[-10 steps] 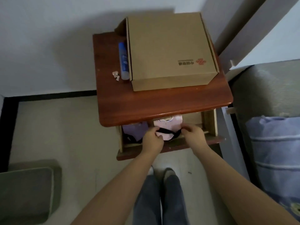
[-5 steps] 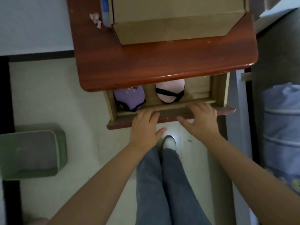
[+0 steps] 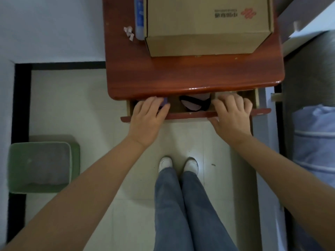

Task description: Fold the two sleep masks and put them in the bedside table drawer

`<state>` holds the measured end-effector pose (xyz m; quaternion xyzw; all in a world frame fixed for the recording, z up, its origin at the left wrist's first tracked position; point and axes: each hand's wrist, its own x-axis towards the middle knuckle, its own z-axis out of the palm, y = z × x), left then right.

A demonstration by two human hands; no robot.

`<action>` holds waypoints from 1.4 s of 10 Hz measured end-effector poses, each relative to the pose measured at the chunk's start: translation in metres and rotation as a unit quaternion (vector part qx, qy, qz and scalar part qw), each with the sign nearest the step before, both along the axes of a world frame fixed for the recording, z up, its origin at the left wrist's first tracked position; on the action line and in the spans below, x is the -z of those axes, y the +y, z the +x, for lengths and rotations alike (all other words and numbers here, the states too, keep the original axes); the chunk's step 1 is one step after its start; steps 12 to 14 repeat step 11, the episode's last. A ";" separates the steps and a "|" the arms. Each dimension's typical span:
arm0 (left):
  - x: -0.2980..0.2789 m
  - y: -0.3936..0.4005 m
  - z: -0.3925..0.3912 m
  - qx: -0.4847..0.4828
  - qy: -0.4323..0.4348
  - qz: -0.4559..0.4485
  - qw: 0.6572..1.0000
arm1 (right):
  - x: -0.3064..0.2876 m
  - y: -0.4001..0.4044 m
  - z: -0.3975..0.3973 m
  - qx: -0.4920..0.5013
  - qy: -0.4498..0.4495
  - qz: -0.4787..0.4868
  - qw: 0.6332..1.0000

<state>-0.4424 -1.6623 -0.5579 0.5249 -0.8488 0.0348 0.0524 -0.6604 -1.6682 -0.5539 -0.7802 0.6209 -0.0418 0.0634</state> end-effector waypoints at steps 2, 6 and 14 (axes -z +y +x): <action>-0.015 -0.023 -0.003 -0.074 -0.055 0.089 0.992 | -0.007 -0.028 -0.001 0.002 0.010 0.054 0.998; 0.006 -0.055 -0.006 -0.068 -0.060 -0.053 0.994 | 0.004 -0.056 0.011 0.016 0.103 -0.079 0.991; 0.005 -0.053 0.016 -0.207 0.046 0.162 0.964 | -0.049 -0.060 0.014 0.091 -0.127 0.102 0.983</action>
